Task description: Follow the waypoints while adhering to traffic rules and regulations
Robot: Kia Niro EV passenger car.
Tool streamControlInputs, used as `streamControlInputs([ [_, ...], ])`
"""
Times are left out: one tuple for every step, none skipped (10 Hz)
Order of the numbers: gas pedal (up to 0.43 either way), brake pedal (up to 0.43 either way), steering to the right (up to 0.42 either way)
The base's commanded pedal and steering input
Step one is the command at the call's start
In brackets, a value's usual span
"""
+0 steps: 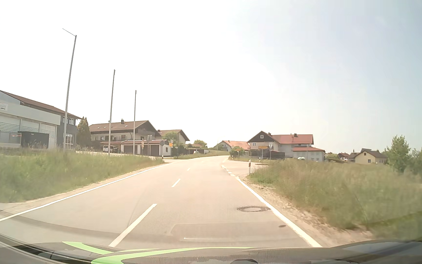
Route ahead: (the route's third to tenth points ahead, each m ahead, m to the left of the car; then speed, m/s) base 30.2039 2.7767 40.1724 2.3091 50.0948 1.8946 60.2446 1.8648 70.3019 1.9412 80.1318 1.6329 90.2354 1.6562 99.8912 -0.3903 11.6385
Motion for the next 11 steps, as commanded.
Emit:
streamControlInputs([
  [0.220, 0.000, -0.038],
  [0.220, 0.000, -0.034],
  [0.220, 0.000, -0.032],
  [0.220, 0.000, -0.030],
  [0.209, 0.000, -0.025],
  [0.177, 0.000, -0.021],
  [0.177, 0.000, -0.015],
  [0.177, 0.000, -0.011],
  [0.177, 0.000, -0.008],
  [0.177, 0.000, -0.006],
  [0.177, 0.000, -0.006],
])
